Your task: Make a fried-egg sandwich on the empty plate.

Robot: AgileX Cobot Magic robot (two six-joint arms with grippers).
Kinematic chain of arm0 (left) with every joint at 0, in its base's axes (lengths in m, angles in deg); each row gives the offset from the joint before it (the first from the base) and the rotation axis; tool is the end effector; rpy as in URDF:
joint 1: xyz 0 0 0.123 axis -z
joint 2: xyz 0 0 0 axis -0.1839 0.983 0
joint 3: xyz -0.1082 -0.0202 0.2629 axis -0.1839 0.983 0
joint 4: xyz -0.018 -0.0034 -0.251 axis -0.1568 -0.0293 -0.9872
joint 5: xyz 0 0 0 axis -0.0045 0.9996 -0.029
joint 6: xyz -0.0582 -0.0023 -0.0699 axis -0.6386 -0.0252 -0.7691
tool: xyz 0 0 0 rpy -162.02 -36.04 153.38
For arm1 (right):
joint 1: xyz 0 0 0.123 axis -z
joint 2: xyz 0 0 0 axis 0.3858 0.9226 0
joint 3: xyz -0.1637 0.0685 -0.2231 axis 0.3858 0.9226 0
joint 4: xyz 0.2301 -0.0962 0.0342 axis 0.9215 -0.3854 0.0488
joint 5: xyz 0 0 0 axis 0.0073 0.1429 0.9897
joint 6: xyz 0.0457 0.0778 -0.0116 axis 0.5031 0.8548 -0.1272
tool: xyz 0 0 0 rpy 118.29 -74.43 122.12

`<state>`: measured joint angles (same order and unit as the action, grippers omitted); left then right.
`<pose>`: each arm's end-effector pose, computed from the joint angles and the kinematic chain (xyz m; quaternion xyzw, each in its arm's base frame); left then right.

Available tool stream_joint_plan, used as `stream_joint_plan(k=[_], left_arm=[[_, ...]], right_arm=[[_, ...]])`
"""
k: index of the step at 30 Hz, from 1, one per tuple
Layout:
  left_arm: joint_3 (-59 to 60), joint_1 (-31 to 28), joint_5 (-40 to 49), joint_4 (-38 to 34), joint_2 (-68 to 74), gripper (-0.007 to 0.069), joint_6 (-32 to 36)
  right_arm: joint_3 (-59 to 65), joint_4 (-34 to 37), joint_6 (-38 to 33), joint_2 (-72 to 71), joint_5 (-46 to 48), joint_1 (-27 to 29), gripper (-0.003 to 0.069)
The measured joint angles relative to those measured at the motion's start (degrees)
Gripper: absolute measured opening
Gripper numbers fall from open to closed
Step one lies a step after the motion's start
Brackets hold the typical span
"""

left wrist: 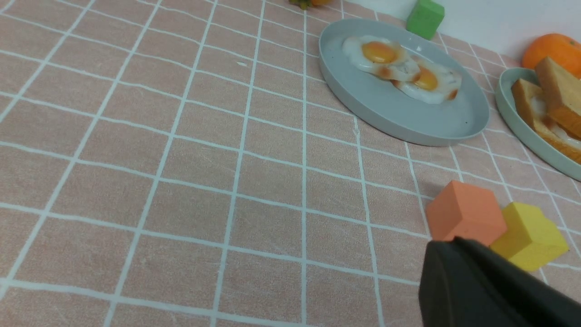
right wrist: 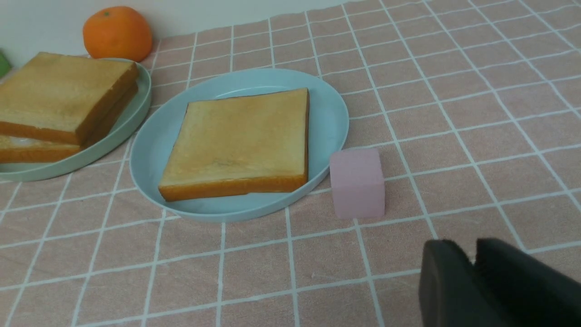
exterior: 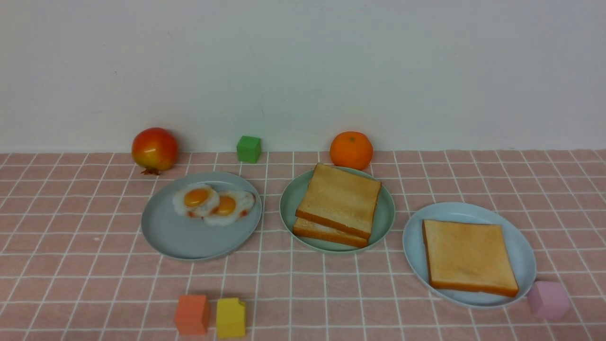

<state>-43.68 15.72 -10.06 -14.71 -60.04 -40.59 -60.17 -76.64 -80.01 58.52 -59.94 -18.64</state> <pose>0.0524 -0.0071 0.1755 -0.1244 0.7889 -0.1622 0.5795 0.0518 -0.0002 0.1708 0.0542 0.8080 0.0211 0.5863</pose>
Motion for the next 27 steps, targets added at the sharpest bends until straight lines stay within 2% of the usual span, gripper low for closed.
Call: stream_joint_plan(k=[27], left_arm=[[0.0,0.0,0.0,0.0,0.0,0.0013,-0.02]], right_arm=[[0.0,0.0,0.0,0.0,0.0,0.0,0.0167]])
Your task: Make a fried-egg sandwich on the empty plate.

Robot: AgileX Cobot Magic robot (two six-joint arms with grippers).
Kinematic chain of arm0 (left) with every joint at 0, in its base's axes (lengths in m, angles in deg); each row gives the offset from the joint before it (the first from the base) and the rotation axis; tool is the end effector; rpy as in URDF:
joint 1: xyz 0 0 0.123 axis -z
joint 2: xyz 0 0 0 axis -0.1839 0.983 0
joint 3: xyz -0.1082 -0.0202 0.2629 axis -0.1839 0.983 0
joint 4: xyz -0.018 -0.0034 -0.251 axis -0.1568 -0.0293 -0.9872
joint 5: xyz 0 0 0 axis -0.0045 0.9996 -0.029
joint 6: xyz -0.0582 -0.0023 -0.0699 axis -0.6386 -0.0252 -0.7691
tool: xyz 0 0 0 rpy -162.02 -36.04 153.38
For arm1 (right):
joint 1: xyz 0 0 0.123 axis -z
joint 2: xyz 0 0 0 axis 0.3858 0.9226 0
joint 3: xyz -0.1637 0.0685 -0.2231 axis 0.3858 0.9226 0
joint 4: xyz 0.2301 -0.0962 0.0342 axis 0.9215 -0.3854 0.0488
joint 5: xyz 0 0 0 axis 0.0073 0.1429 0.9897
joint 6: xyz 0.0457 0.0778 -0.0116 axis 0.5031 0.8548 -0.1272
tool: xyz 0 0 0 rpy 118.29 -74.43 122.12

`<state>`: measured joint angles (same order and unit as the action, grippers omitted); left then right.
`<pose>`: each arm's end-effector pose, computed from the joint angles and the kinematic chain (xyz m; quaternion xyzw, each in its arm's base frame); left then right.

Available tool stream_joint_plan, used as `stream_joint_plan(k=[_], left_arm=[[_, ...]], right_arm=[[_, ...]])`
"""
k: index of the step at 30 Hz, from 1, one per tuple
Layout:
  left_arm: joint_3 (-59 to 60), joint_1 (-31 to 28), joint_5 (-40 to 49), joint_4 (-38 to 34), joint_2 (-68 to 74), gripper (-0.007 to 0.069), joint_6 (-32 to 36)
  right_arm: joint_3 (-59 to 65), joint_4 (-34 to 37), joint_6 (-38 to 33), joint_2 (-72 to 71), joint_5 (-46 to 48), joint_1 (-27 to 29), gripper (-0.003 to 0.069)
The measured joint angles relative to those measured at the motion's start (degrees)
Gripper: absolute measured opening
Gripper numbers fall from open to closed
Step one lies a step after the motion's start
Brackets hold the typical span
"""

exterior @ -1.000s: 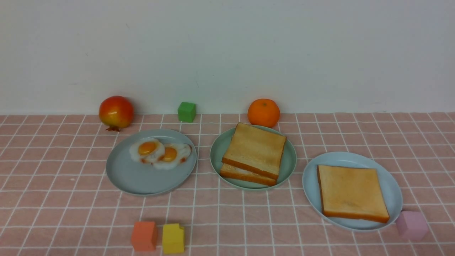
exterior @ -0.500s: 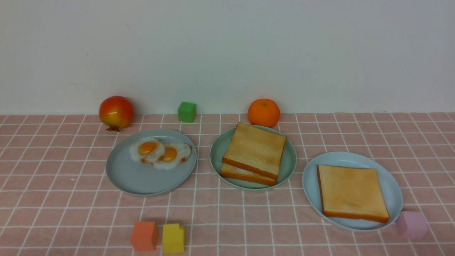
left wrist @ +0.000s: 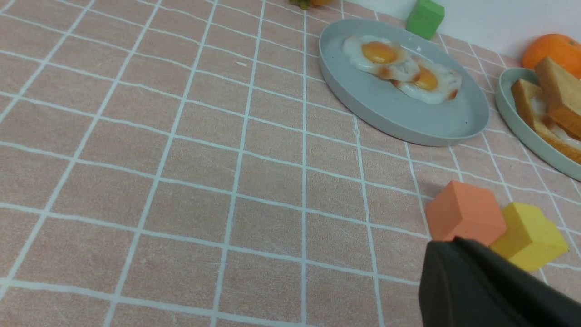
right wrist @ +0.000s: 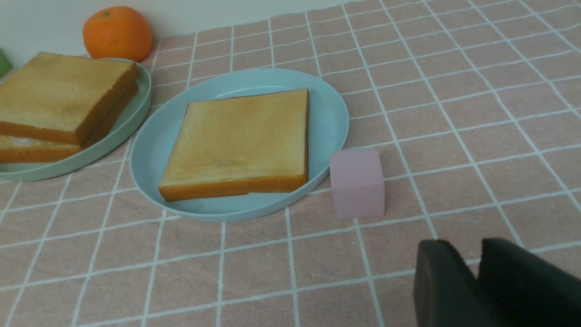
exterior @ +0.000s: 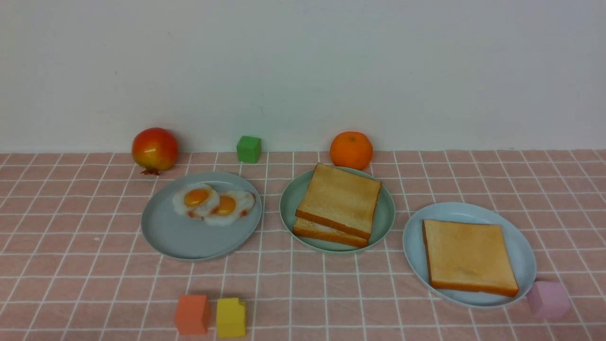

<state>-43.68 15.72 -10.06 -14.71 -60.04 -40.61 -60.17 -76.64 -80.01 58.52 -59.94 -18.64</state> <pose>0.0524 -0.0071 0.1755 -0.1246 0.7889 -0.1623 0.5795 0.0518 -0.0002 0.1708 0.0542 0.8080 0.0211 0.5863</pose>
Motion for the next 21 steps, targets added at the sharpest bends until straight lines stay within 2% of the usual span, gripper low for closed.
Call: stream_joint_plan(k=[21], left_arm=[[0.0,0.0,0.0,0.0,0.0,0.0019,0.0]], right_arm=[[0.0,0.0,0.0,0.0,0.0,0.0,0.0201]])
